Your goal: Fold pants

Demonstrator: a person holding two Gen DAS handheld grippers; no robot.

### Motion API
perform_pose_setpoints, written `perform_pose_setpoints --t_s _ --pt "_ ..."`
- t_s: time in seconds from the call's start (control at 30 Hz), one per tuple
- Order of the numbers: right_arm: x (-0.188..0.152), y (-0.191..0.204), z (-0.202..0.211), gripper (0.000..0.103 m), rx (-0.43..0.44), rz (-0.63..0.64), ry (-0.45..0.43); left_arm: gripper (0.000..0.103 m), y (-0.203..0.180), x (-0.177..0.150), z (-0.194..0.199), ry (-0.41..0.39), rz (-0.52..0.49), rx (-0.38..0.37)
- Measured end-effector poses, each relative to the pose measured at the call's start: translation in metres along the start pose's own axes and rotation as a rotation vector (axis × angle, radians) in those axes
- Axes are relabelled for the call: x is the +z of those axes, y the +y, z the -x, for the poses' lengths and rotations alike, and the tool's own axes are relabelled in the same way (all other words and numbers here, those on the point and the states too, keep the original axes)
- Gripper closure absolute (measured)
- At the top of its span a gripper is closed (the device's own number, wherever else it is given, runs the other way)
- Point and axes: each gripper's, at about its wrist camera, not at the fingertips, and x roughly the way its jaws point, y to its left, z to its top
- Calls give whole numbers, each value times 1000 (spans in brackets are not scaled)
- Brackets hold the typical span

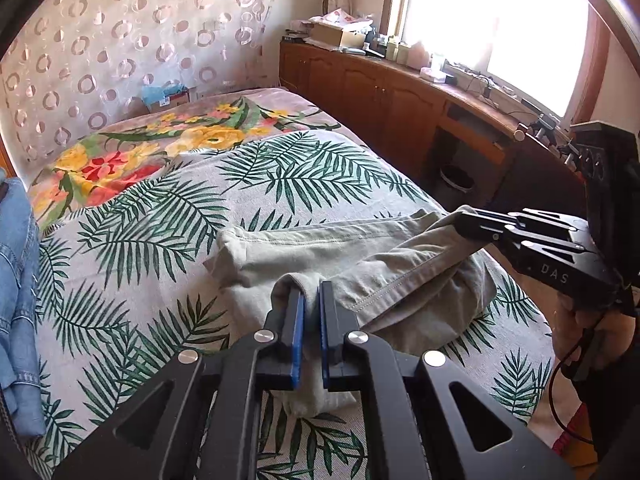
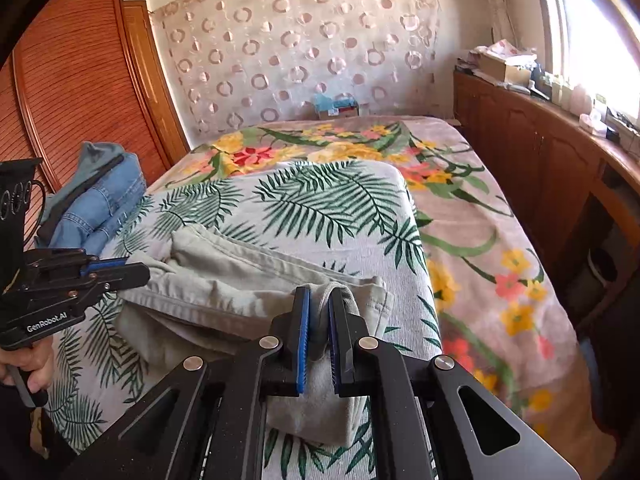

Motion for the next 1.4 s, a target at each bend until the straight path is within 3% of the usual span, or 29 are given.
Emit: perform_pose_setpoints --t_s 0.13,0.2,0.3,0.47,0.63,0.83,1.03,1.13,1.4 --pt "7 -1 1 90 10 -8 -2 79 5 -2 0 11 27 4" --pt "6 -4 12 77 -6 -9 -18 59 7 -5 4 4 31 0" --pt "1 -6 26 75 -23 -2 -45 53 9 -9 10 -6 29 -1" --pt "-16 -4 32 73 -28 39 -32 52 7 -23 13 8 5 -9" --pt "-24 5 18 71 -29 110 43 52 7 -25 -6 56 -20 17" --pt "-5 4 -3 71 -71 157 90 52 13 -14 -25 57 -13 62" --pt "26 0 -18 71 -131 172 62 52 21 1 -34 43 6 94" --pt "32 -1 -23 71 -203 150 44 52 28 6 -38 47 35 111" --pt "23 -9 -20 71 -68 111 56 52 33 -2 -33 41 52 108"
